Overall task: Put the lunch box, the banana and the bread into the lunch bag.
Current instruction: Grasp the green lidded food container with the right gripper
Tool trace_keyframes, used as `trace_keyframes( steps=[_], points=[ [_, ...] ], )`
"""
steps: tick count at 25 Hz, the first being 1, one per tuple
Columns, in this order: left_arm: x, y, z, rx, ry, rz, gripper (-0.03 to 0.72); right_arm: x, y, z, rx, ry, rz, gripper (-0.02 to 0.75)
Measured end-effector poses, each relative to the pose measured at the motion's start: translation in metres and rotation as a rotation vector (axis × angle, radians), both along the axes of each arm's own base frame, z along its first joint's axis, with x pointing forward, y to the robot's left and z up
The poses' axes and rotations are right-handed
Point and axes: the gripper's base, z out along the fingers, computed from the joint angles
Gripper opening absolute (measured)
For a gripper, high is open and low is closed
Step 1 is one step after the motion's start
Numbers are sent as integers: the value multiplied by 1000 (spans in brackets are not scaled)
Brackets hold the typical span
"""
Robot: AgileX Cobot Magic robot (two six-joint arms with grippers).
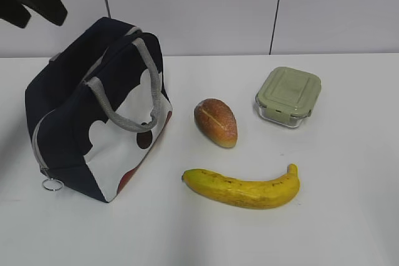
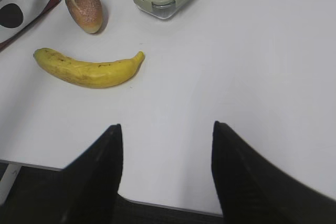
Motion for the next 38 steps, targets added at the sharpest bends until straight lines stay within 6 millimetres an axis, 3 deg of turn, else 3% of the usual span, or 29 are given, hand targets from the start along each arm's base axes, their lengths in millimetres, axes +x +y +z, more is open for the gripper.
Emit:
trace_keyframes(
  steps=[5,10,25,33,38],
  points=[
    [41,-6,-24,33,62,-15,389,0,0,0,0,0,0,404],
    [60,-10,-39,35,78,-49,344,0,0,0,1,0,0,404],
    [77,-14,-70,50,146,-80,236,0,0,0,1,0,0,404],
    [77,-15,-70,38,148,-83,158,0,0,0,1,0,0,404],
    [77,-15,-70,32,148,-83,27,0,0,0,1,0,0,404]
  ],
)
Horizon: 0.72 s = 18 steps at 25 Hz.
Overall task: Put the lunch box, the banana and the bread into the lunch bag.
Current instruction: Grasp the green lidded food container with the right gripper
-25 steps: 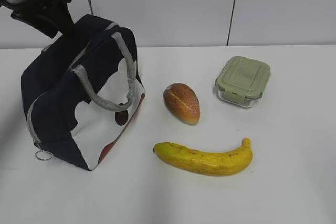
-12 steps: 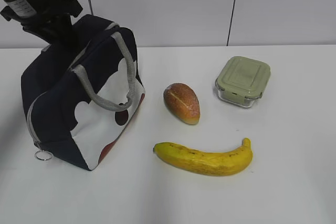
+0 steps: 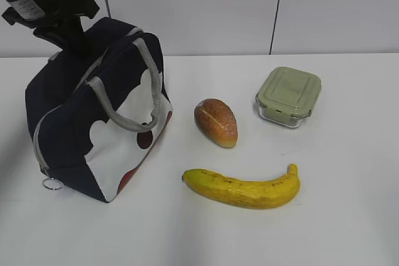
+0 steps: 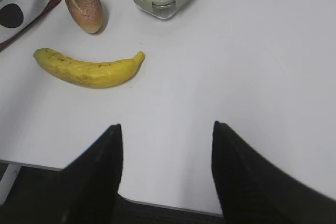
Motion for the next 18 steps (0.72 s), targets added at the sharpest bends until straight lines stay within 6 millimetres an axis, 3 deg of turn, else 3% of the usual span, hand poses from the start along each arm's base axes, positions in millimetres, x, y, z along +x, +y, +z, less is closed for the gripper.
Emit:
trace_keyframes(
  steps=[18],
  points=[
    [-2,-15,6,-183,31,5,-1,0,0,0,0,0,0,404]
  ],
)
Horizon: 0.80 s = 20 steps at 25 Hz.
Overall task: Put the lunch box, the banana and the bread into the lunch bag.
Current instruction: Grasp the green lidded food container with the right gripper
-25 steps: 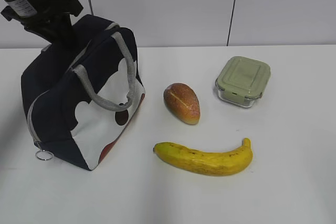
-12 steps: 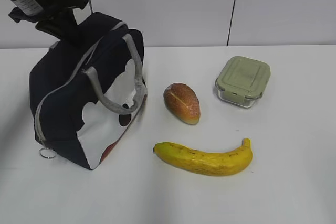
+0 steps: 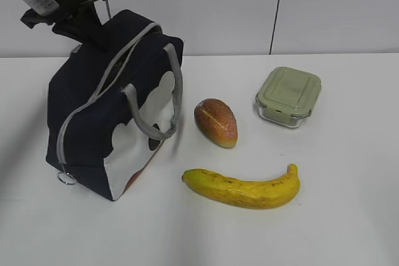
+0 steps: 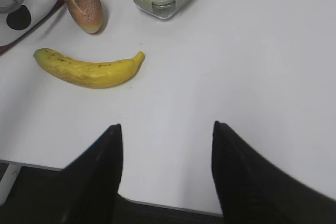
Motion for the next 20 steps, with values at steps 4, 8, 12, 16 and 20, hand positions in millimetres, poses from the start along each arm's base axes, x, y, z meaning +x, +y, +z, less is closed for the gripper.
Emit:
trace_keyframes(
  steps=[4,8,12,16,20],
  points=[
    [0,0,0,-3,1,0,-2,0,0,0,0,0,0,404],
    [0,0,0,-4,1,0,-3,0,0,0,0,0,0,404],
    [0,0,0,-5,1,0,-3,0,1,0,5,0,4,404],
    [0,0,0,-5,1,0,-3,0,1,0,9,0,6,404],
    [0,0,0,-5,1,0,-3,4,1,13,13,-45,4,424]
  ],
)
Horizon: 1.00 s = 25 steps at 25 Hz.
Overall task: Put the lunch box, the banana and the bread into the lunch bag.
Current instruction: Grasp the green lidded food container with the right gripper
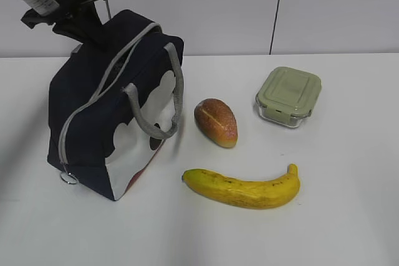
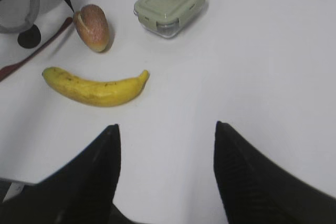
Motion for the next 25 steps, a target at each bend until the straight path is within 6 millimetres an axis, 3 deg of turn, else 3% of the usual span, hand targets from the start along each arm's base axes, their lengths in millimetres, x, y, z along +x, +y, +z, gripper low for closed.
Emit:
trace_keyframes(
  steps=[4,9,14,25],
  points=[
    [0,0,0,0,0,0,-3,24,3,18,34,-4,11,492],
    [0,0,0,0,0,0,-3,70,12,26,141,106,37,585],
    [0,0,0,0,0,0,-3,121,20,26,246,235,32,596],
    [0,0,0,0,0,0,-3,208,32,29,418,419,-6,596]
  ],
)
